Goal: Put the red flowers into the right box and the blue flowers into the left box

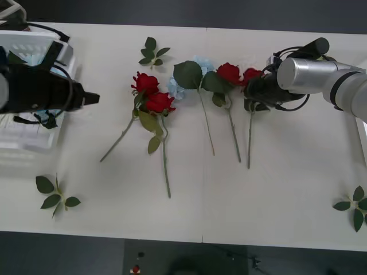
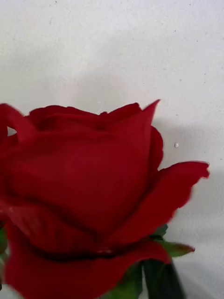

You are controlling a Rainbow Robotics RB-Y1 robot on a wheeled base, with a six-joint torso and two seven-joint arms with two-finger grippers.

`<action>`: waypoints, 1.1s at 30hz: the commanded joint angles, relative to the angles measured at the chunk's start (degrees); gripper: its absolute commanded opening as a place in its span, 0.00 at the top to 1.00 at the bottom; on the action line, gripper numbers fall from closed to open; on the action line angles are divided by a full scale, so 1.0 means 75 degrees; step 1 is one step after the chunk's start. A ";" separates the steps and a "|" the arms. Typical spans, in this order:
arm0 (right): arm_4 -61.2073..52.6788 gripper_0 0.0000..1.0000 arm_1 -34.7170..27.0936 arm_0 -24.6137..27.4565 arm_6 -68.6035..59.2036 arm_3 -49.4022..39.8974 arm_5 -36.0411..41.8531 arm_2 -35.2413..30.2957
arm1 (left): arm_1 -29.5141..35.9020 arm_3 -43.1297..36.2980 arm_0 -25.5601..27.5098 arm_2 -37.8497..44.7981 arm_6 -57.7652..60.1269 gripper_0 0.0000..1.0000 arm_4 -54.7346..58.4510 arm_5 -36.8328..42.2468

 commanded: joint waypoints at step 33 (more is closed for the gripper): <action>0.0777 1.00 -0.5586 -0.0647 0.3075 -0.1758 0.1111 -0.0151 | -0.1993 0.2934 -0.0519 -0.3452 0.2432 0.00 -0.5284 -0.2256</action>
